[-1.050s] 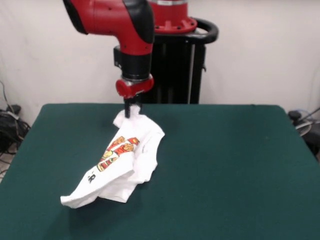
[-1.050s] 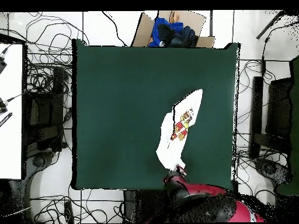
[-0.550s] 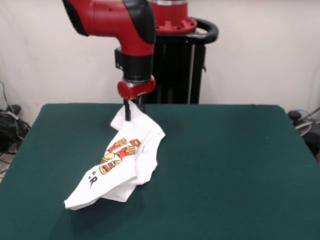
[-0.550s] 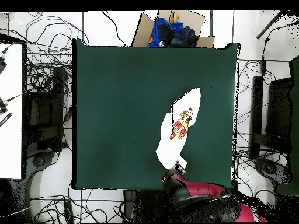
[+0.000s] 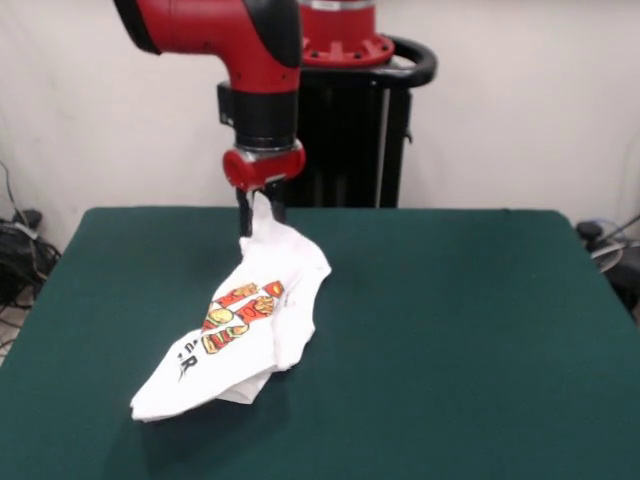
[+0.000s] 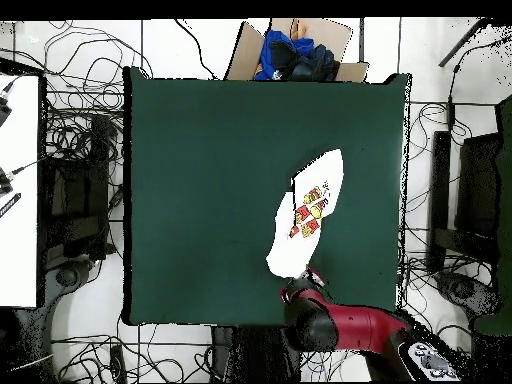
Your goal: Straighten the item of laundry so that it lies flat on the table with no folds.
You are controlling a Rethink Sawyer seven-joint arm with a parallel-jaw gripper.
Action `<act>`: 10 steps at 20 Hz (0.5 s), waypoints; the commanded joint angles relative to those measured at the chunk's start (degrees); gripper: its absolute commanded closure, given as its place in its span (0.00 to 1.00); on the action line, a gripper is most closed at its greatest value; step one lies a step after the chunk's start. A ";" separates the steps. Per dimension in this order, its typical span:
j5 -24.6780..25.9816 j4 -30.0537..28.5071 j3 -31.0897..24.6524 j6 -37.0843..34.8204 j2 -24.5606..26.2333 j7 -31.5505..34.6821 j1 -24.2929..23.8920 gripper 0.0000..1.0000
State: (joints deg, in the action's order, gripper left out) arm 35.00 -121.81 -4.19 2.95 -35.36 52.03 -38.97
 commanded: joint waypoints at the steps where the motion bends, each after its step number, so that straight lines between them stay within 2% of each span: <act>1: -5.79 -0.76 -11.66 -14.28 -9.03 6.11 -0.96 0.00; 10: -11.23 -0.33 -16.71 -21.89 -15.11 6.02 -1.56 0.00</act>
State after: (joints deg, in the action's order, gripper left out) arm 28.38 -123.05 -12.62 -13.32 -46.90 52.03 -40.35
